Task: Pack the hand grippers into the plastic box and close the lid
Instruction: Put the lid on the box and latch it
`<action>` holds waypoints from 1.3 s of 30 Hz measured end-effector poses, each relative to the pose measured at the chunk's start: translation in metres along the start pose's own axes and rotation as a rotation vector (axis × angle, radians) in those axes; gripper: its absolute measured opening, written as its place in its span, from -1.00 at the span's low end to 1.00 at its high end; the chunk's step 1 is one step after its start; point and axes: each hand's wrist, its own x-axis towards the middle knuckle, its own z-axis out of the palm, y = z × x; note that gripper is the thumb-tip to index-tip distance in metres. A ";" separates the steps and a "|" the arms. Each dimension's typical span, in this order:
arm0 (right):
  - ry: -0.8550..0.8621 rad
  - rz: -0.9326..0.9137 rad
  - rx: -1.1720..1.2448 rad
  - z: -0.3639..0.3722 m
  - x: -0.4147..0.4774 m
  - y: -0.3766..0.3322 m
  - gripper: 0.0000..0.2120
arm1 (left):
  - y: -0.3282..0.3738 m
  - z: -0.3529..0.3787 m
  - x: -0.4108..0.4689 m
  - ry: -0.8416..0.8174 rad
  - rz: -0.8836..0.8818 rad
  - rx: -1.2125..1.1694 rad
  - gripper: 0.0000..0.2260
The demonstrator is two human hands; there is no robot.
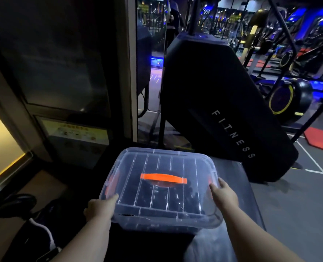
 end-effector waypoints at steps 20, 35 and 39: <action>-0.017 0.010 -0.189 0.020 0.024 0.023 -0.51 | 0.008 0.010 0.011 -0.099 0.305 0.234 -0.80; -0.034 0.106 -0.075 0.024 0.034 0.029 -0.52 | 0.019 0.022 0.030 -0.172 -0.053 -0.148 -0.24; -0.040 0.125 -0.016 0.028 0.034 0.028 -0.50 | 0.015 0.022 0.035 -0.289 -0.049 -0.187 -0.35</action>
